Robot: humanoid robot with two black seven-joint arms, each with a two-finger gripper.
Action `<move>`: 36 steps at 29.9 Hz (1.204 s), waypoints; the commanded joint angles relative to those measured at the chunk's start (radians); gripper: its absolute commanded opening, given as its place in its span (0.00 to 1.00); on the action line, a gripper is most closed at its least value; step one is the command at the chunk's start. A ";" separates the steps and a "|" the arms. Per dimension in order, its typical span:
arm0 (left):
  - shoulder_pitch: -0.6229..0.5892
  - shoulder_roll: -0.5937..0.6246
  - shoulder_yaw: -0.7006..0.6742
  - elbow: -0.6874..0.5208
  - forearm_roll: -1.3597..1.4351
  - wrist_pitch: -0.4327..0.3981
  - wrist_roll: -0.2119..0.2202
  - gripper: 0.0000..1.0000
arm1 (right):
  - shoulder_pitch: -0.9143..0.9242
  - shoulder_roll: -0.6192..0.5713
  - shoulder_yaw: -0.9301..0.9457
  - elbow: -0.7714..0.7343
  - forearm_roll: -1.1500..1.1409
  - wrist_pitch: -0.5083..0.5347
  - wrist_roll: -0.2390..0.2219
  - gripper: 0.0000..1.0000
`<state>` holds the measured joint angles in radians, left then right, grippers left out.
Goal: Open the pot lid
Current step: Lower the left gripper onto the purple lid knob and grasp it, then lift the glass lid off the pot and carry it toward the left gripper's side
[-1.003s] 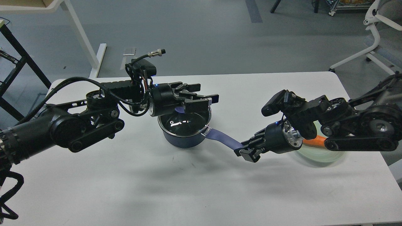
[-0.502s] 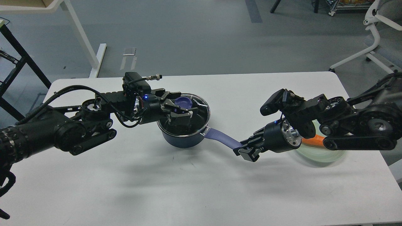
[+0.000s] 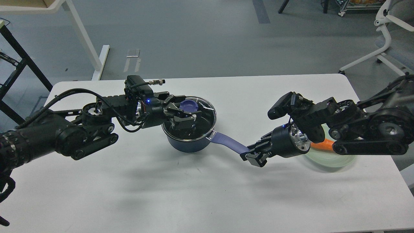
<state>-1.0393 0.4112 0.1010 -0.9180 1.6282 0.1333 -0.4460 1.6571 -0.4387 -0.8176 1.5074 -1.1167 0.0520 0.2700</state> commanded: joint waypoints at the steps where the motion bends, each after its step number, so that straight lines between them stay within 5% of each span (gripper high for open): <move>1: 0.001 0.001 0.006 0.001 -0.001 0.009 0.000 0.87 | -0.003 0.003 0.000 0.000 0.000 0.000 0.000 0.21; 6: 0.002 0.001 0.008 0.001 -0.001 0.009 -0.007 0.62 | -0.005 0.009 0.000 0.000 0.000 0.002 0.000 0.21; 9: 0.001 0.001 0.017 0.001 -0.001 0.009 -0.008 0.56 | -0.005 0.008 0.000 0.000 0.000 0.000 0.000 0.21; 20: -0.028 0.027 0.000 -0.019 -0.014 0.009 -0.008 0.49 | -0.003 0.006 0.000 0.000 0.000 0.002 0.000 0.22; 29: -0.091 0.230 0.011 -0.090 -0.105 0.003 -0.010 0.49 | 0.001 0.005 0.000 0.000 0.000 0.002 0.000 0.22; 36: -0.003 0.334 0.019 -0.009 -0.117 0.012 -0.043 0.49 | -0.003 0.008 0.000 0.002 0.000 0.002 0.002 0.22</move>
<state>-1.0922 0.7186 0.1196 -0.9782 1.5150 0.1425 -0.4698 1.6597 -0.4327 -0.8176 1.5083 -1.1157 0.0533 0.2700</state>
